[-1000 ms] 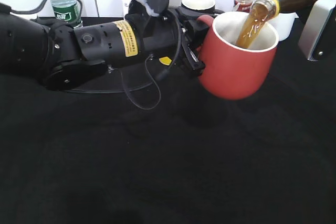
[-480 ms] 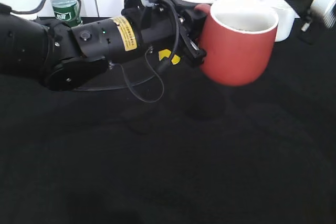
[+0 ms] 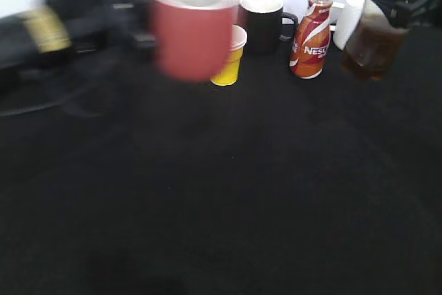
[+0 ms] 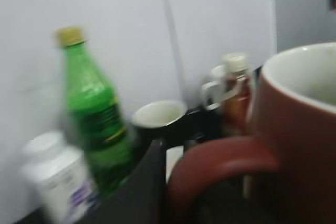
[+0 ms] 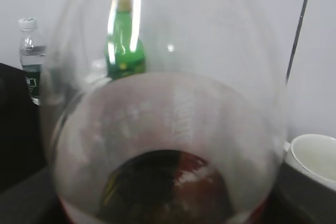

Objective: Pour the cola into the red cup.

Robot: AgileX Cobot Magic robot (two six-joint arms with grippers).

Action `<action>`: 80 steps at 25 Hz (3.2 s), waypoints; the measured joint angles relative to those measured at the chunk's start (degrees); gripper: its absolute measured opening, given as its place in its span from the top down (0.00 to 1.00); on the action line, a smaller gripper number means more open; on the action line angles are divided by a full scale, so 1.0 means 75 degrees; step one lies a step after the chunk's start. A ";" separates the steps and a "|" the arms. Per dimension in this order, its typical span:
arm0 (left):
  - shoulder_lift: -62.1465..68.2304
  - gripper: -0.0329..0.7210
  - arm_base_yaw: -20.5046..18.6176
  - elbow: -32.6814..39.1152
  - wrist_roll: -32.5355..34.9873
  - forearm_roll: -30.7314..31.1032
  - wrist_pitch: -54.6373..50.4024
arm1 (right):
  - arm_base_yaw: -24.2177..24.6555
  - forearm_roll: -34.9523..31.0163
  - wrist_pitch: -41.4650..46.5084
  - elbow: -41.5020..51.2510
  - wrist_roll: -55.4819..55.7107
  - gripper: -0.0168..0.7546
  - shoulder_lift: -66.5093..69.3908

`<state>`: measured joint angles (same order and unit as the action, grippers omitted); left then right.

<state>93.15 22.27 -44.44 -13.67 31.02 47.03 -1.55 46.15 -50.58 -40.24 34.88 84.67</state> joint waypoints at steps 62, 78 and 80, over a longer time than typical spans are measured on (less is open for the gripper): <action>-0.2742 0.50 -0.1726 0.1811 0.1055 -0.1955 -0.3375 | 0.0000 -0.3864 -0.0726 -0.0031 -0.3427 0.20 0.2798; -0.3539 0.50 -0.1726 0.1748 0.0538 -0.3160 -0.6331 | 0.0000 -0.1899 0.4860 0.0360 -0.0372 0.17 0.0350; -0.3564 0.51 -0.1726 0.1277 0.0522 -0.3946 -0.8157 | -0.0099 -0.1724 0.6646 0.0365 0.0196 0.17 -0.0546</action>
<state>66.42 9.32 -34.86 -9.75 1.42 -14.15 -2.29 33.22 -0.73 -37.50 36.35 80.58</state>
